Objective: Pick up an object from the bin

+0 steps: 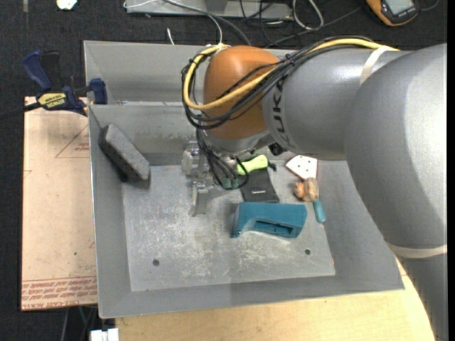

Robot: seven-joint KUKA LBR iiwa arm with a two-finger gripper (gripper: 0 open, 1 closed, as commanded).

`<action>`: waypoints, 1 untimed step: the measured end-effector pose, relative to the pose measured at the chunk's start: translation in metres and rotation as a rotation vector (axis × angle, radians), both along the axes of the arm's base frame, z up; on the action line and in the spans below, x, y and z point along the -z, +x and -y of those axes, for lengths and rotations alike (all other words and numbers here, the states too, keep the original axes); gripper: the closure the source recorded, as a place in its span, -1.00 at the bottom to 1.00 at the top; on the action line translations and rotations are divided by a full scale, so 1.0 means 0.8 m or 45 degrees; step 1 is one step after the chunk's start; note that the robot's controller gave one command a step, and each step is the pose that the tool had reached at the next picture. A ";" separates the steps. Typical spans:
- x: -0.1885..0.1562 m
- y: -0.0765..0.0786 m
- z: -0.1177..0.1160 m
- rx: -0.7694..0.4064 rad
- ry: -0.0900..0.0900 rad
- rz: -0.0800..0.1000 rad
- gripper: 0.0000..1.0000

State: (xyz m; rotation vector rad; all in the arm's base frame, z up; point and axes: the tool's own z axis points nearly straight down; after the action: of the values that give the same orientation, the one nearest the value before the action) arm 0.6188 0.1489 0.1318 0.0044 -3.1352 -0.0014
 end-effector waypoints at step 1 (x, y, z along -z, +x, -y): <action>-0.006 0.002 0.001 0.003 0.001 0.009 -1.00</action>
Offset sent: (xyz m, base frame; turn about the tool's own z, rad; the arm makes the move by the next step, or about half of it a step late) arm -0.0314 -0.0897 -0.0421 0.0285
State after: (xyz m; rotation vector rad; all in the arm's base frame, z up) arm 0.6203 0.1478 0.1365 0.0012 -3.1422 -0.0028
